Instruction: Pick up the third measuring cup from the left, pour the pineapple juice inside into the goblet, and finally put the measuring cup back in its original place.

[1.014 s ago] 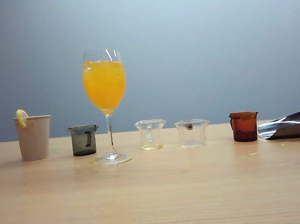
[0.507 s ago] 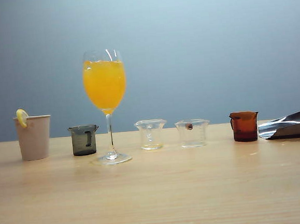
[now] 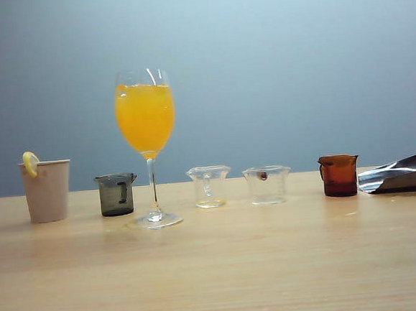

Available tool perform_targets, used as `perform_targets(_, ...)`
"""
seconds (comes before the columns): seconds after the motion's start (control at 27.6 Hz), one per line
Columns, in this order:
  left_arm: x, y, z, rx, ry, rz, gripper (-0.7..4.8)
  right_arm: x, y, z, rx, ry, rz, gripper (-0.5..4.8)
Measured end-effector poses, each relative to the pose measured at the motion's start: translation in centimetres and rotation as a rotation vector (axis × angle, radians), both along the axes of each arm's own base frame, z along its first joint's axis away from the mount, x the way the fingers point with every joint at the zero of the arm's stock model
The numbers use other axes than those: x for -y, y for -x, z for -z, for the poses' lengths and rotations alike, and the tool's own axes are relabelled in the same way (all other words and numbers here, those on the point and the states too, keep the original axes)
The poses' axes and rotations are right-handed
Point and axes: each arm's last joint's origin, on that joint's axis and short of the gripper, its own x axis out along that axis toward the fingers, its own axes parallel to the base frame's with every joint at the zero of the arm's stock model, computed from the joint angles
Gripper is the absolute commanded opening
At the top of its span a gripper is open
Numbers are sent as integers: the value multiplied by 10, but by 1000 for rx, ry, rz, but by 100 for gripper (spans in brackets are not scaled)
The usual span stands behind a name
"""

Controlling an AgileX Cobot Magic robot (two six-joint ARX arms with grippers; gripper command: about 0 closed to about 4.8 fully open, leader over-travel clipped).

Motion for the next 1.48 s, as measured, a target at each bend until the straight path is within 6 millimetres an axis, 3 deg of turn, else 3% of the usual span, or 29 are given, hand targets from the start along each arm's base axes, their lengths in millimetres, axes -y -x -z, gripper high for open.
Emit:
perform_targets(0.22, 17, -26, 83, 46, 10, -37, -5, 0, 0, 0, 0, -4, -16, -6)
perform_targets(0.4, 12, -34, 128, 69, 33, -330, -5, -1, 0, 0, -1, -5, -16, 24)
perform_targets(0.62, 11, -33, 139, -18, -47, -341, -5, -1, 0, 0, -1, -5, -16, 24)
perform_targets(0.91, 11, -33, 139, -22, -50, -337, -5, 2, 1, -3, 31, -25, -9, 24)
perform_targets(1.12, 5, -27, 131, 37, 5, -356, -5, 19, -3, -13, 139, -71, 148, 24)
perform_targets(1.3, -15, -34, 129, 63, 28, -472, -5, 38, -6, -13, 150, -59, 348, 24)
perform_targets(1.48, -45, -39, 126, 96, 33, -744, -5, 47, -6, -13, 153, -51, 445, 24)
